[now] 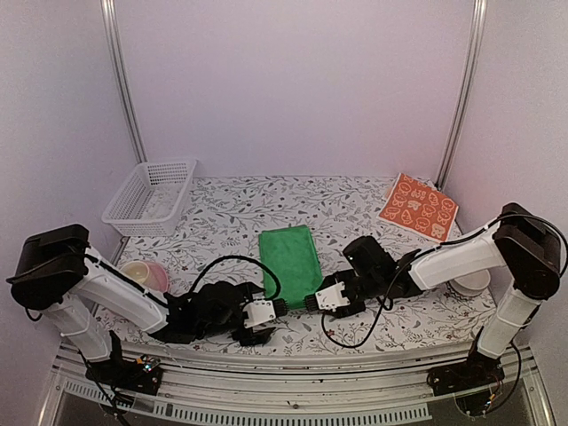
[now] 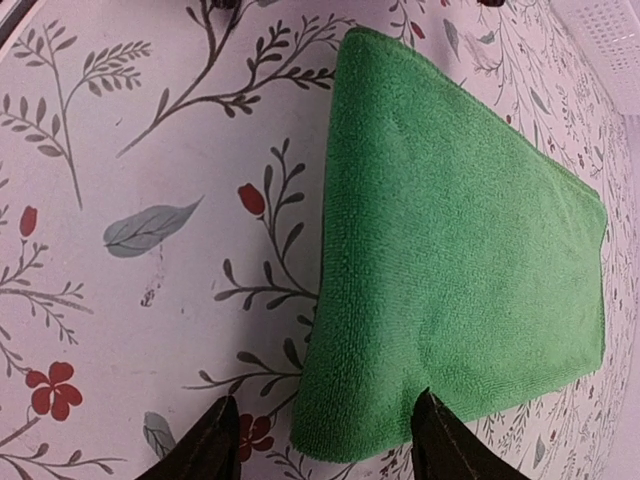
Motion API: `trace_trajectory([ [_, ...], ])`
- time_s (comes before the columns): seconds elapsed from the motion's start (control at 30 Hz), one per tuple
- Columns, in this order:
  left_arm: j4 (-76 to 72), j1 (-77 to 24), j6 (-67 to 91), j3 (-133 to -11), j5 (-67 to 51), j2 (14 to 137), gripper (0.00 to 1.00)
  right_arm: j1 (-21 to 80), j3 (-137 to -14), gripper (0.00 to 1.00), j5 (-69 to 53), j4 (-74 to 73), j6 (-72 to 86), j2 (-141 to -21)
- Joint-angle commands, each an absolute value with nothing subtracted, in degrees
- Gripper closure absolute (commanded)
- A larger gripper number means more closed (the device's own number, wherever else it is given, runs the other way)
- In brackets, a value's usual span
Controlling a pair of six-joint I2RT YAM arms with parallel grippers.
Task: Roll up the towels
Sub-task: Roll the towel at the center of the board.
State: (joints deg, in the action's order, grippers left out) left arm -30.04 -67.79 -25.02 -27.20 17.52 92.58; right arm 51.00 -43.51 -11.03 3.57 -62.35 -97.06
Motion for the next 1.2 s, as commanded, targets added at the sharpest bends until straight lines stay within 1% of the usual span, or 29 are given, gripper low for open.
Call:
trace_trajectory([
  [0.0, -31.9, -68.3, -24.7, -26.5, 18.0, 91.3, 0.05, 52.0, -44.8, 0.45, -8.6, 3.6, -60.1, -100.2],
  [0.17, -31.7, -68.3, -24.9, -26.4, 17.7, 91.0, 0.05, 52.0, -46.0, 0.64, -6.3, 3.8, -58.4, -101.5],
  [0.27, -31.4, -68.4, -25.1, -26.4, 17.6, 91.1, 0.05, 52.0, -46.9, 0.78, -6.4, 2.1, -58.1, -101.7],
  [0.33, -31.3, -68.4, -25.2, -26.4, 17.4, 91.1, 0.05, 52.0, -48.1, 0.91, -7.4, -0.1, -57.7, -101.8],
  [0.37, -31.2, -68.4, -25.2, -26.4, 17.1, 91.1, 0.05, 52.0, -48.9, 0.95, -8.1, -1.5, -57.3, -101.7],
  [0.43, -31.0, -68.5, -25.4, -26.4, 16.6, 91.2, 0.05, 51.9, -50.3, 0.97, -9.7, -4.0, -56.5, -101.3],
  [0.63, -30.9, -68.8, -25.8, -26.8, 15.0, 91.9, 0.05, 51.5, -54.5, 0.98, -19.0, -14.5, -55.6, -98.3],
  [0.77, -30.4, -68.8, -26.0, -27.1, 14.2, 92.5, 0.08, 50.3, -57.8, 0.98, -26.0, -22.1, -55.4, -99.0],
  [0.87, -29.6, -68.8, -26.0, -27.8, 13.2, 93.1, 0.16, 49.0, -60.4, 0.98, -29.6, -26.9, -55.5, -100.9],
  [1.03, -29.1, -68.8, -26.2, -29.0, 12.1, 94.5, 0.24, 46.6, -64.8, 0.98, -33.8, -33.1, -55.2, -104.4],
  [1.07, -29.0, -68.8, -26.3, -29.3, 12.2, 94.8, 0.28, 46.2, -65.2, 0.98, -34.2, -33.7, -55.1, -104.7],
  [1.13, -28.8, -68.7, -26.7, -30.2, 12.4, 95.2, 0.42, 45.4, -65.9, 0.98, -34.9, -34.8, -55.0, -104.9],
  [1.17, -28.8, -68.6, -26.9, -30.5, 12.5, 95.4, 0.47, 44.9, -66.1, 0.98, -35.0, -35.0, -55.0, -105.1],
])
